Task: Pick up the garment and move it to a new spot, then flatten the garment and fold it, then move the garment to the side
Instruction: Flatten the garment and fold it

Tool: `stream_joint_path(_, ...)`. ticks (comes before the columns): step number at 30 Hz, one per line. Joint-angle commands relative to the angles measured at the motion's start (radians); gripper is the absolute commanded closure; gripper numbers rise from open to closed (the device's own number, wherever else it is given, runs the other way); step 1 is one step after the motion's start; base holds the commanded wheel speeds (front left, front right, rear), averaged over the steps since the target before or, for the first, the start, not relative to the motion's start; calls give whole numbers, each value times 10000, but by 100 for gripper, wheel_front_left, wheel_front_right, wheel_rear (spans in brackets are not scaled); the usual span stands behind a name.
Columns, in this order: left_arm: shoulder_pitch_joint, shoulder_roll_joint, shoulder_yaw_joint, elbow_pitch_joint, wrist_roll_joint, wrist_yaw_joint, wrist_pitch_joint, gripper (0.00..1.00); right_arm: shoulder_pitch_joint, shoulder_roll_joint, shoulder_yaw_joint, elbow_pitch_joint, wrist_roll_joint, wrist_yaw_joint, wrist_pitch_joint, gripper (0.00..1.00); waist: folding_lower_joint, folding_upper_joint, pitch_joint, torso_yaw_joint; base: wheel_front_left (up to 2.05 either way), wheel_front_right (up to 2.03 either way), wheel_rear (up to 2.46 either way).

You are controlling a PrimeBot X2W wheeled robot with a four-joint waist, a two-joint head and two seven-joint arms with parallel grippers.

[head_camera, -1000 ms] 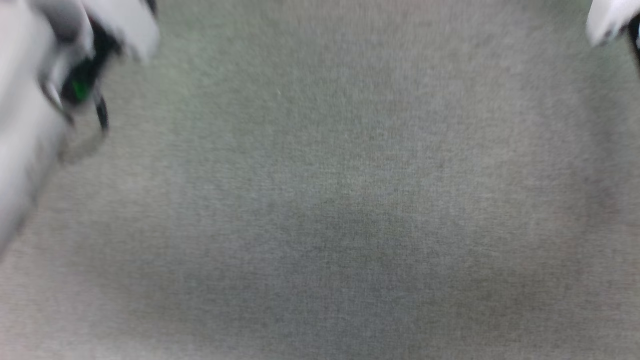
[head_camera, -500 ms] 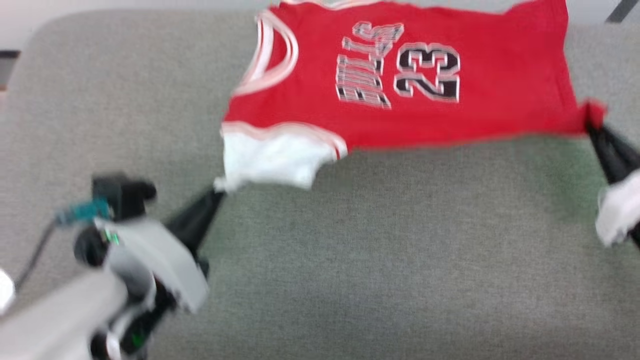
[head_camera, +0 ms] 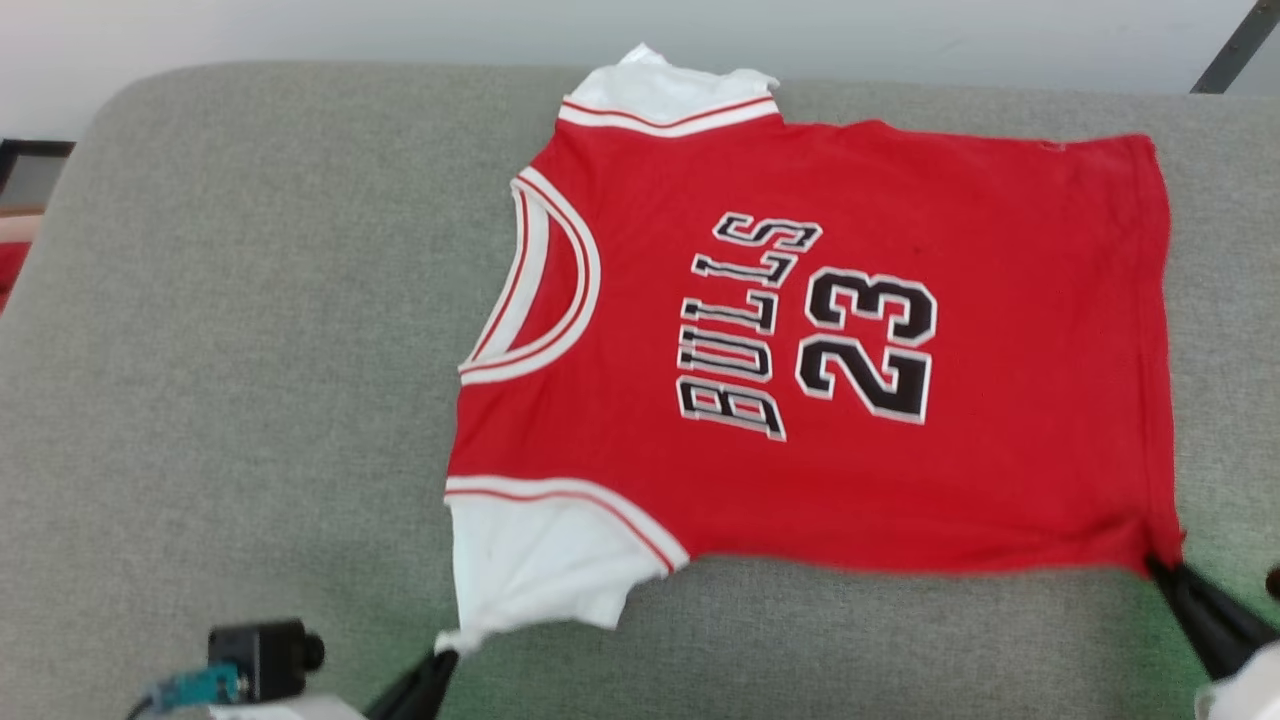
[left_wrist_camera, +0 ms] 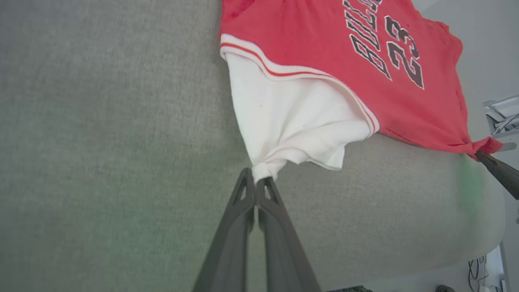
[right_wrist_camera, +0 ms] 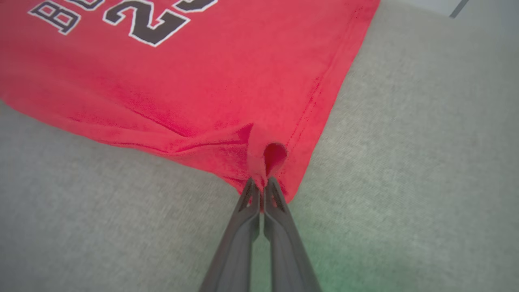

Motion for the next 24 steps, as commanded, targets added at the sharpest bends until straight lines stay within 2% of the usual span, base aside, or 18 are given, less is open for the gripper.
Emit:
stream_joint_path(1, 387, -96, 99, -126, -149, 122, -37, 100, 484, 84, -173, -291, 40, -11, 169, 100, 0, 0, 65, 18, 0, 0, 0)
stream_joint_path(5, 1157, -151, 399, -491, -448, 282, -56, 100, 1471, 276, -761, -1003, 82, -11, 482, 100, 0, 0, 204, 43, 0, 0, 0)
stream_joint_path(8, 1411, 32, 518, -790, -533, 468, -51, 100, 1797, 407, -1090, -1440, -4, -11, 728, 100, 0, 0, 291, 13, 0, 0, 0)
stream_joint_path(12, 1104, 526, 677, -1323, -80, 785, -49, 100, 1660, 587, -1377, -1935, -113, -11, 1045, 100, 0, 0, 372, -123, 0, 0, 0)
stream_joint_path(18, 4, 1589, 938, -2282, 887, 1356, 474, 100, 872, 759, -1549, -2393, -197, -11, 1597, 100, 0, 0, 480, -370, 0, 0, 0)
stream_joint_path(21, -859, 2051, 1029, -2532, 1501, 1392, 1021, 100, 347, 792, -1540, -2408, -259, -11, 1845, 100, 0, 0, 523, -467, 0, 0, 0)
stream_joint_path(24, -1817, 2276, 1085, -2469, 2070, 1122, 1697, 100, -215, 789, -1477, -2262, -347, -11, 2057, 100, 0, 0, 594, -560, 0, 0, 0)
